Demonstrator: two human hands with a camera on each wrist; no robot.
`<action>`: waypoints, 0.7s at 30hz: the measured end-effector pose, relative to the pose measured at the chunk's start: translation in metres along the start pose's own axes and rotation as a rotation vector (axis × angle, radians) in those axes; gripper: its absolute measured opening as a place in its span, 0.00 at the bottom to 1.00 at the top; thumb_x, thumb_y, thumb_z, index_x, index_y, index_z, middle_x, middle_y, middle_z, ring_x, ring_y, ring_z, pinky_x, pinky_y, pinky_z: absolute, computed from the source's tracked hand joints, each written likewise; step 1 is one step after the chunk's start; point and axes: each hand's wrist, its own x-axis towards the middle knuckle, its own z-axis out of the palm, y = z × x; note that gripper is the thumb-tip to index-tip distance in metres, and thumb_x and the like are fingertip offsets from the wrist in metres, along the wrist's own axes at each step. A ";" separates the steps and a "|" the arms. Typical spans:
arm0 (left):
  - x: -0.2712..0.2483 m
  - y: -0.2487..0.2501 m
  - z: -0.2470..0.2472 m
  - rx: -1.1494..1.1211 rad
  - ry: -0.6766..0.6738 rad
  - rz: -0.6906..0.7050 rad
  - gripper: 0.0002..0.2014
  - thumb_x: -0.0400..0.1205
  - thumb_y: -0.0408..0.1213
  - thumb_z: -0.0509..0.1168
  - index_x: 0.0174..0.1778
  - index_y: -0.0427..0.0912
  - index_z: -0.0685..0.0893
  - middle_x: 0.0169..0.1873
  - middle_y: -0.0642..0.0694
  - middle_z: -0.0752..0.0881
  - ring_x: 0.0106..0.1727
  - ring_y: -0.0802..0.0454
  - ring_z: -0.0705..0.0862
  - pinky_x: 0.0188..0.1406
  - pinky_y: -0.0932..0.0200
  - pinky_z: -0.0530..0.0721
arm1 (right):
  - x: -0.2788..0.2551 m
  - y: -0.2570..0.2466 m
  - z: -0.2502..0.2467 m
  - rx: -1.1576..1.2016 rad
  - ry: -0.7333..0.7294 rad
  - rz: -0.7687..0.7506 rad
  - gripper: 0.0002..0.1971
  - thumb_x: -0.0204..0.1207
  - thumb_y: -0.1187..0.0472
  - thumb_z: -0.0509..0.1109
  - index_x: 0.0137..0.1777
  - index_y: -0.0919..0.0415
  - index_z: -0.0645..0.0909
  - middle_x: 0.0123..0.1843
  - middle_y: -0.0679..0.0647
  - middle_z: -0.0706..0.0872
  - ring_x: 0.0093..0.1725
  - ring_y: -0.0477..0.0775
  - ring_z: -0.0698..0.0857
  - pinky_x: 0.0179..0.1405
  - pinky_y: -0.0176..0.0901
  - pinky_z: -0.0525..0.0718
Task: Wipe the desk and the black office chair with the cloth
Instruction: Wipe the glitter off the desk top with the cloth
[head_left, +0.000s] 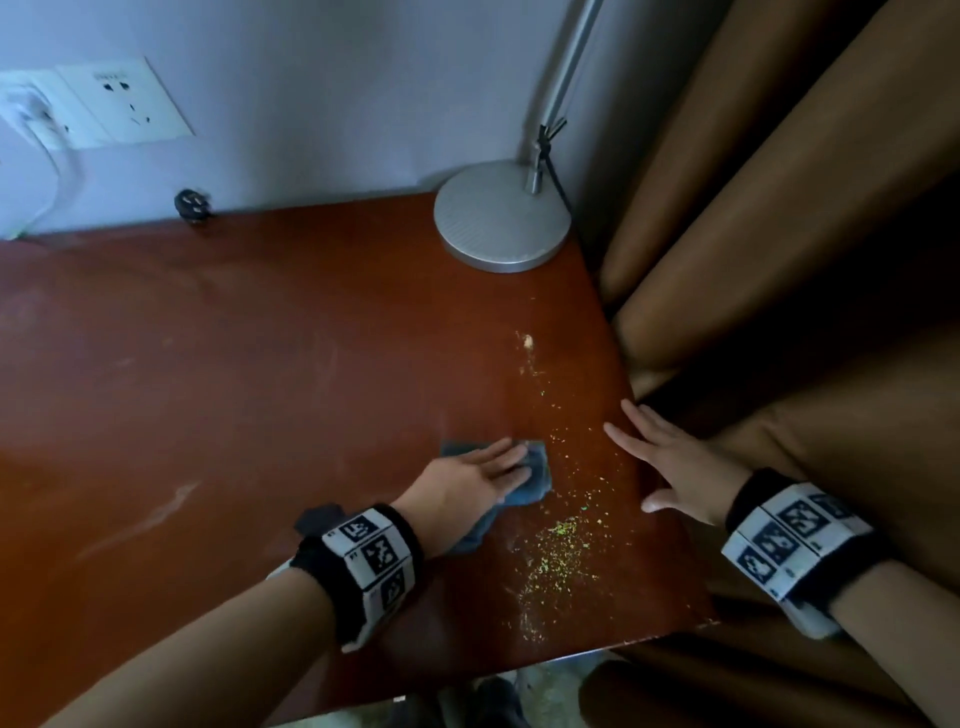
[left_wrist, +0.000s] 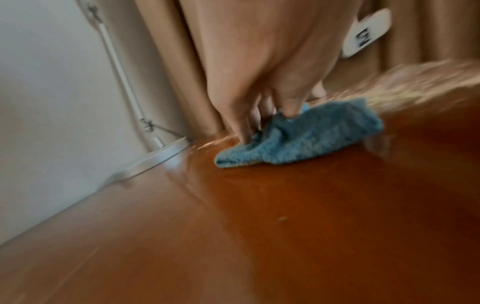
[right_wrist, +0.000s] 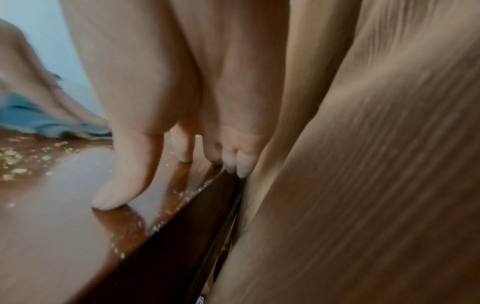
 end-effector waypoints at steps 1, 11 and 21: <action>0.005 -0.009 -0.012 -0.077 0.044 -0.082 0.27 0.88 0.32 0.51 0.84 0.50 0.53 0.84 0.48 0.52 0.82 0.56 0.55 0.75 0.57 0.68 | 0.000 -0.003 -0.003 -0.027 0.011 0.009 0.50 0.77 0.53 0.70 0.82 0.50 0.32 0.81 0.51 0.26 0.82 0.53 0.34 0.81 0.47 0.48; 0.120 -0.080 -0.076 -0.073 0.130 -0.340 0.30 0.87 0.29 0.51 0.84 0.52 0.52 0.84 0.49 0.50 0.84 0.44 0.48 0.80 0.40 0.58 | 0.004 -0.002 -0.001 0.118 0.032 -0.001 0.50 0.75 0.58 0.72 0.82 0.49 0.35 0.82 0.49 0.28 0.82 0.48 0.33 0.80 0.41 0.48; 0.048 -0.014 -0.015 0.000 -0.005 0.235 0.31 0.87 0.30 0.51 0.83 0.57 0.49 0.81 0.58 0.41 0.82 0.57 0.36 0.83 0.49 0.38 | 0.005 0.015 0.002 0.193 0.113 -0.055 0.52 0.73 0.58 0.74 0.83 0.52 0.37 0.83 0.43 0.33 0.75 0.35 0.31 0.78 0.34 0.44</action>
